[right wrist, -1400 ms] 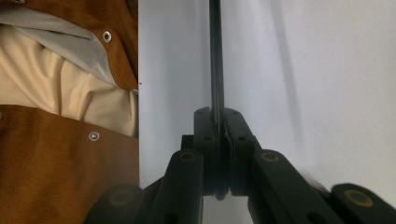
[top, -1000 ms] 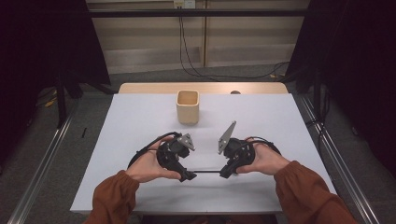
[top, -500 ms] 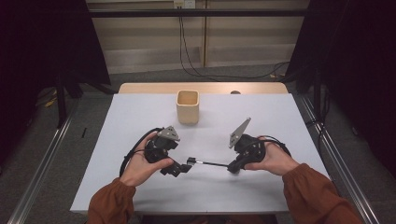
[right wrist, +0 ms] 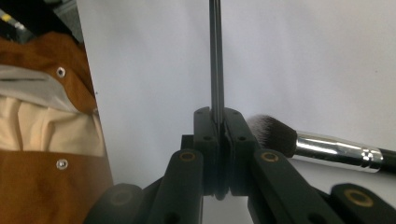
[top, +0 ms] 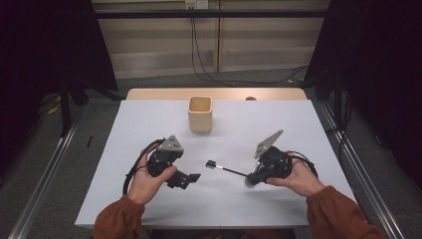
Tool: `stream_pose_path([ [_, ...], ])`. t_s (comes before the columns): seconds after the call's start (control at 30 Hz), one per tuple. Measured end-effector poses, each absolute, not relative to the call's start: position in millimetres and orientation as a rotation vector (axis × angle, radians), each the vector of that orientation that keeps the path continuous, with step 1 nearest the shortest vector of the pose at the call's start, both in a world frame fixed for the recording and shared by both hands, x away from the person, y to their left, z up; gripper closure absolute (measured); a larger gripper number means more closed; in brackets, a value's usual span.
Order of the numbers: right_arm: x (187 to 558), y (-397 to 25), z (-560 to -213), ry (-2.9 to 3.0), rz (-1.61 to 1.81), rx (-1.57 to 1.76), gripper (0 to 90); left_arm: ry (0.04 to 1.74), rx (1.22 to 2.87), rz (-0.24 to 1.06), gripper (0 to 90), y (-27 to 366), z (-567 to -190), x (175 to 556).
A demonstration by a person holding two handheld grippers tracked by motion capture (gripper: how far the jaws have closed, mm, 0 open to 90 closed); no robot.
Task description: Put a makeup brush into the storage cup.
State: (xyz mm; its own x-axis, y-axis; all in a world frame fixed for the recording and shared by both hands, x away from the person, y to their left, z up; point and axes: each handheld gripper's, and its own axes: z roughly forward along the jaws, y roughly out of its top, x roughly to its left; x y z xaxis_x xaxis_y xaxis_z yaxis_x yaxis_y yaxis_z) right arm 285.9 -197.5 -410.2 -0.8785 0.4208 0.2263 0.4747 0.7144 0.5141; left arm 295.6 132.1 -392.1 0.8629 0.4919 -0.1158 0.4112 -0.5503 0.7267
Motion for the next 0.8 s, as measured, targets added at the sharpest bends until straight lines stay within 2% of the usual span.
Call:
stream_pose_path([
  [0.2, 281.2, -201.0, -415.8, -2.790, -0.997, -0.841, 85.7, 0.677, 2.206, 0.118, 5.5, 137.7, -399.7, 291.9],
  [0.8, 271.9, -203.8, -433.4, -2.674, -1.327, -0.856, 85.6, 0.689, 2.190, 0.151, 5.0, 140.1, -412.4, 285.4],
])
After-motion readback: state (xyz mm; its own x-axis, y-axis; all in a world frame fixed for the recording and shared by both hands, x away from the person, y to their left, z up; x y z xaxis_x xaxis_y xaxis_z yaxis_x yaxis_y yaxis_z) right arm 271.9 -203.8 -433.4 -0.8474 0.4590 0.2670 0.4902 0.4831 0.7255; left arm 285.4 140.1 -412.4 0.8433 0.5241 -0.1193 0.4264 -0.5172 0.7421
